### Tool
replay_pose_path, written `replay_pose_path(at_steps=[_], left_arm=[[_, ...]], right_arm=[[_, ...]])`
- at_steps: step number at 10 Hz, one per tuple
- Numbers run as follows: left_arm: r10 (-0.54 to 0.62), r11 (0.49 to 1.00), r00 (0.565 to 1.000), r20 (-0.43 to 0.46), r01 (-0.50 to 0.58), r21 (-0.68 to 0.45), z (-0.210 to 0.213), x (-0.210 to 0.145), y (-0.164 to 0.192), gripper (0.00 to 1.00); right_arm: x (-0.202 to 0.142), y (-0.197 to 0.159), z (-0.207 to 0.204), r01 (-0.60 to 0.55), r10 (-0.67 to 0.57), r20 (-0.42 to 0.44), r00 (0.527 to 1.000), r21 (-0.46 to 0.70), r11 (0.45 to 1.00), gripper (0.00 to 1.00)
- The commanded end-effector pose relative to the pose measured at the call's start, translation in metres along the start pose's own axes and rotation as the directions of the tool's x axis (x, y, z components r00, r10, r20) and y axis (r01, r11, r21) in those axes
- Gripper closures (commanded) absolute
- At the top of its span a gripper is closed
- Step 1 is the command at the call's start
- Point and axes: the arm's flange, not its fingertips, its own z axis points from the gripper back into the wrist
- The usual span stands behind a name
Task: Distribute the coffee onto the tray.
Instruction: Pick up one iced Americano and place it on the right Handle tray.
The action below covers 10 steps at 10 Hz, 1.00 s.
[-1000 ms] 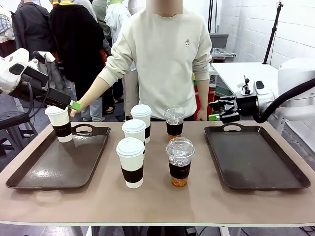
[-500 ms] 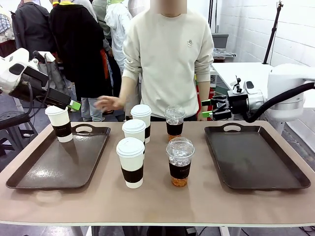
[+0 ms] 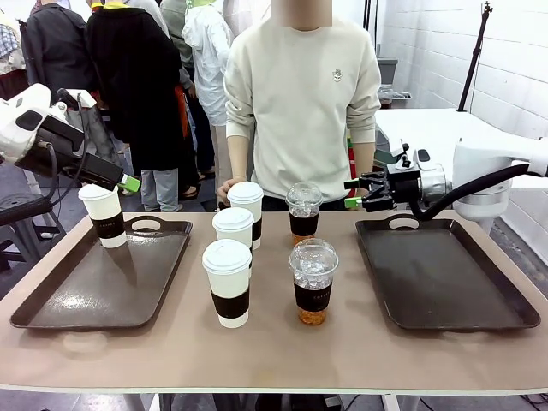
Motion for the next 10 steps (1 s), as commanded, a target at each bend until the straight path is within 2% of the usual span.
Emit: replay_pose_path(at_steps=[1, 2, 7, 10], left_arm=[[0.006, 1.0, 1.0, 0.003, -0.006, -0.009, 0.0, -0.001, 0.002, 0.0], [0.006, 1.0, 1.0, 0.003, -0.006, -0.009, 0.0, -0.001, 0.002, 0.0], [0.006, 1.0, 1.0, 0.003, -0.006, -0.009, 0.0, -0.001, 0.002, 0.0], [0.006, 1.0, 1.0, 0.003, -0.006, -0.009, 0.0, -0.001, 0.002, 0.0]], right_arm=[[0.005, -0.005, -0.001, 0.058, -0.059, -0.063, 0.996, -0.017, 0.998, 0.0], [0.0, 0.0, 0.0, 0.0, 0.0, 0.0, 1.0, 0.0, 1.0, 0.0], [-0.006, -0.002, 0.0, -0.012, 0.012, 0.0, 1.0, 0.0, 1.0, 0.0], [-0.011, -0.013, -0.01, 0.018, -0.018, -0.005, 1.0, -0.015, 1.0, 0.0]])
